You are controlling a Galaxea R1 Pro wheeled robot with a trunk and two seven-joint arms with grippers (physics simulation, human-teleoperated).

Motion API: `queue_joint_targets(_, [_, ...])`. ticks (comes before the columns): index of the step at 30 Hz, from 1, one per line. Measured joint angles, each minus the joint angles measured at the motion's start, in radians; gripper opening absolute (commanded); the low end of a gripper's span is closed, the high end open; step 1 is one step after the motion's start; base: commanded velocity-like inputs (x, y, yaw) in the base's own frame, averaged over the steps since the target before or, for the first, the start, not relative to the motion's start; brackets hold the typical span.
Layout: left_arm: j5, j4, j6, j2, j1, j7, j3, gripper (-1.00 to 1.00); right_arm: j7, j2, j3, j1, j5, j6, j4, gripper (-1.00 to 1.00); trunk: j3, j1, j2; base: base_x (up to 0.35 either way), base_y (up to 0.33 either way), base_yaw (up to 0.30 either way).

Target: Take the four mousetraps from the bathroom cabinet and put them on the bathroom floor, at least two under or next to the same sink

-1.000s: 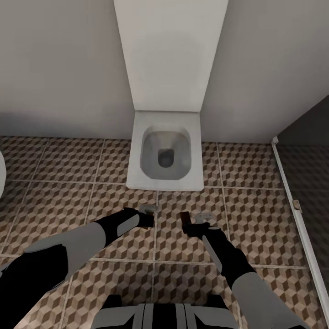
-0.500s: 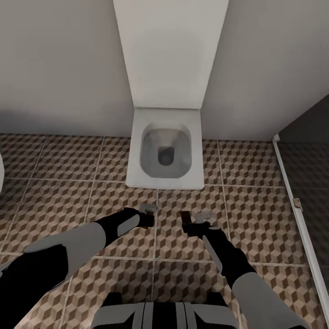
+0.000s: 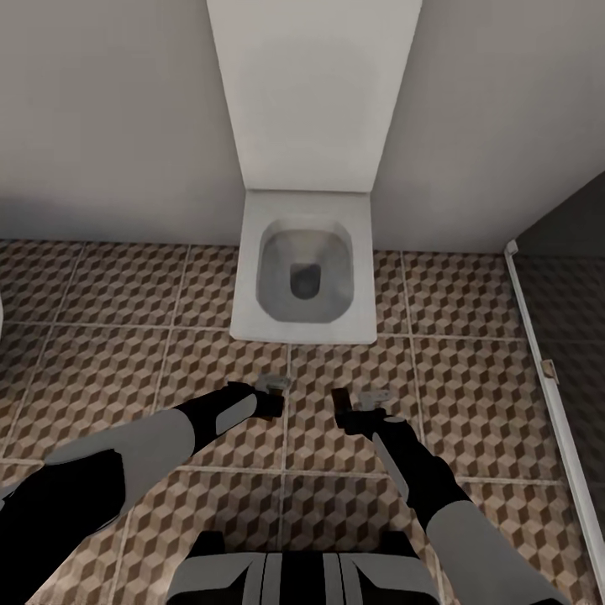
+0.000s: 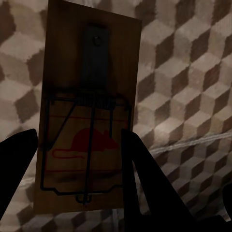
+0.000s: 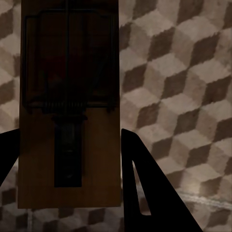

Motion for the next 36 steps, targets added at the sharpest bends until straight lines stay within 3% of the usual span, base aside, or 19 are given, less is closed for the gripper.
queue_joint_targets(14, [0.0,0.0,-0.002,0.0,0.0,-0.001,0.001,-1.0,-0.001,-0.004,-0.001,0.0,0.003,-0.007,-0.006,-1.0,-0.022,0.0,0.0,0.0,0.0,0.0])
queue_joint_targets(20, [0.0,0.001,-0.003,0.0,0.0,-0.001,0.002,-1.0,0.0,-0.004,0.001,0.0,0.004,-0.09,-0.007,-1.0,-0.031,0.0,0.0,0.0,0.0,0.0])
queue_joint_targets(21, [0.0,0.001,-0.003,0.0,0.0,0.0,0.002,-1.0,0.0,-0.003,0.005,0.0,0.004,-0.111,-0.008,-1.0,-0.032,0.0,0.0,0.0,0.0,0.0])
queue_joint_targets(22, [0.0,0.001,-0.003,0.0,0.0,0.001,0.002,-1.0,-0.001,-0.001,0.034,0.0,0.004,-0.16,-0.008,-1.0,-0.032,0.0,0.0,0.0,0.0,0.0])
queue_joint_targets(27, [0.0,0.002,-0.002,-0.001,0.0,0.003,0.001,-1.0,-0.001,0.001,0.087,0.0,0.004,-0.197,-0.012,-1.0,-0.033,0.0,0.0,0.0,0.0,0.0])
queue_joint_targets(36, [0.0,0.001,0.0,-0.003,0.0,0.002,0.004,-1.0,0.0,-0.001,0.101,0.0,0.005,-0.204,-0.021,-1.0,-0.033,0.0,0.0,0.0,0.0,0.0])
